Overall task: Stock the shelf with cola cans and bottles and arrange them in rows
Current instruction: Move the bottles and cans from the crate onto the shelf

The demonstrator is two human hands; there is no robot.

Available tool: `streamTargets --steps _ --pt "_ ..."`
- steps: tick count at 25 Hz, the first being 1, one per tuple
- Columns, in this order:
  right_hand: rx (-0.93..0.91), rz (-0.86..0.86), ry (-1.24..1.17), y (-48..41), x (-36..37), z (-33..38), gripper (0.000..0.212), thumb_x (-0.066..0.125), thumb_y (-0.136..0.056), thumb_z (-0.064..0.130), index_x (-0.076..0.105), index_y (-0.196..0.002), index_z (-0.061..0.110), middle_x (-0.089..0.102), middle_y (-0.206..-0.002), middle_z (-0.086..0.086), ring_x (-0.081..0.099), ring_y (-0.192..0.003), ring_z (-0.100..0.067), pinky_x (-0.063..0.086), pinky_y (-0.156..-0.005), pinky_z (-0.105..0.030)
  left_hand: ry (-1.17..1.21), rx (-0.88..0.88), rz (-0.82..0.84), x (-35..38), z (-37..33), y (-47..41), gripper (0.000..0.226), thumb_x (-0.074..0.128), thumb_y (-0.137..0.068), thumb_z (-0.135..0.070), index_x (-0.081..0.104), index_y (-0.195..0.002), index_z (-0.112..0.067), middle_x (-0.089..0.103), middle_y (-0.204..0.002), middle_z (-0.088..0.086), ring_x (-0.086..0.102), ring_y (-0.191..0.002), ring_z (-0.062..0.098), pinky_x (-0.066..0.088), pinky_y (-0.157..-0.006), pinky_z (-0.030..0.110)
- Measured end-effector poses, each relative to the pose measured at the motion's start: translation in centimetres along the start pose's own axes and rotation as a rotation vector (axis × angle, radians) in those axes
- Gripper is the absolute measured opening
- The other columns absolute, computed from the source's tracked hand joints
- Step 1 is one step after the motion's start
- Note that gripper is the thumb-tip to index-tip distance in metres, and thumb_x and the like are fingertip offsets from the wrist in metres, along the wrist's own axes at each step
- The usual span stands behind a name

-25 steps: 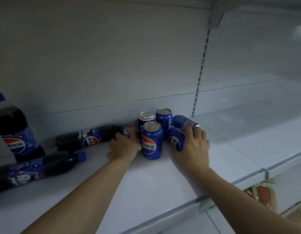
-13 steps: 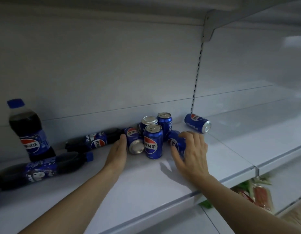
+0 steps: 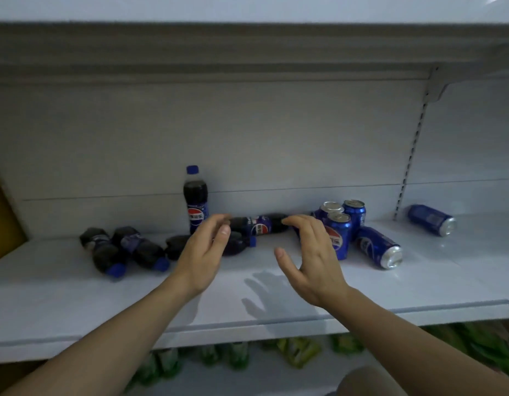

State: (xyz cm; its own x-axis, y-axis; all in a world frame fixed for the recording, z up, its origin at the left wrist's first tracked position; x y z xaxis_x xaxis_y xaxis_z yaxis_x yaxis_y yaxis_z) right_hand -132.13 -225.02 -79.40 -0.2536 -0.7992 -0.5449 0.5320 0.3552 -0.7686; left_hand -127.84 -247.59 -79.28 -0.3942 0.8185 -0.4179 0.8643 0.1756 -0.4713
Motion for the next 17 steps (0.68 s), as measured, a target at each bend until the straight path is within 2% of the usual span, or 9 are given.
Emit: streamTargets --steps 2,7,12,17 --pt "-0.057 0.040 -0.073 -0.6 2.2 4.1 0.047 0.052 -0.093 0.043 0.048 -0.133 0.018 0.051 -0.126 0.003 0.049 -0.115 -0.014 0.042 -0.097 -0.032 -0.036 -0.015 -0.065 -4.5 -0.2 2.4 0.036 0.042 -0.102 -0.047 0.054 -0.133 -0.032 0.061 -0.131 -0.013 0.054 -0.121 -0.007 0.041 -0.095 0.008" --pt "-0.151 0.159 -0.220 -0.9 7.7 13.0 0.050 0.049 -0.095 0.046 0.047 -0.136 0.019 0.050 -0.130 0.005 0.047 -0.119 -0.012 0.044 -0.101 -0.035 -0.189 -0.056 -0.236 -15.1 -0.6 9.9 0.037 0.040 -0.103 -0.046 0.053 -0.136 -0.032 0.060 -0.132 -0.014 0.052 -0.124 -0.005 0.042 -0.102 0.018" --pt "-0.289 0.290 -0.392 0.6 13.2 24.6 0.049 0.051 -0.096 0.045 0.047 -0.137 0.020 0.050 -0.132 0.006 0.046 -0.122 -0.009 0.041 -0.102 -0.030 -0.296 -0.160 -0.434 -24.5 -1.3 21.1 0.050 0.035 -0.099 -0.054 0.051 -0.141 -0.030 0.058 -0.135 -0.016 0.051 -0.127 -0.002 0.042 -0.103 0.022" --pt "-0.395 0.479 -0.622 6.4 19.6 37.4 0.046 0.055 -0.097 0.041 0.049 -0.136 0.019 0.053 -0.128 0.006 0.047 -0.118 -0.006 0.040 -0.097 -0.025 -0.388 -0.310 -0.692 -32.1 0.5 35.1 0.045 0.038 -0.103 -0.048 0.055 -0.136 -0.024 0.062 -0.131 -0.011 0.056 -0.124 0.002 0.046 -0.103 0.027"
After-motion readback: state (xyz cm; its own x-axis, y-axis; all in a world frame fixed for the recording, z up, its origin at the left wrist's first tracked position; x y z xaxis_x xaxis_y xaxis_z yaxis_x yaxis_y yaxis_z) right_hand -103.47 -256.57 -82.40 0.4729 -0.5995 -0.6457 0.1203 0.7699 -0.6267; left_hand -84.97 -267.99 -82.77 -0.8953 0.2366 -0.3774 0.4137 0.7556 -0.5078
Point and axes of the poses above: each hand's wrist, its own y-axis away from the middle knuckle, its own x-axis out of the palm, z = x × y, the point moved 3 cm from there along -y, towards the middle knuckle
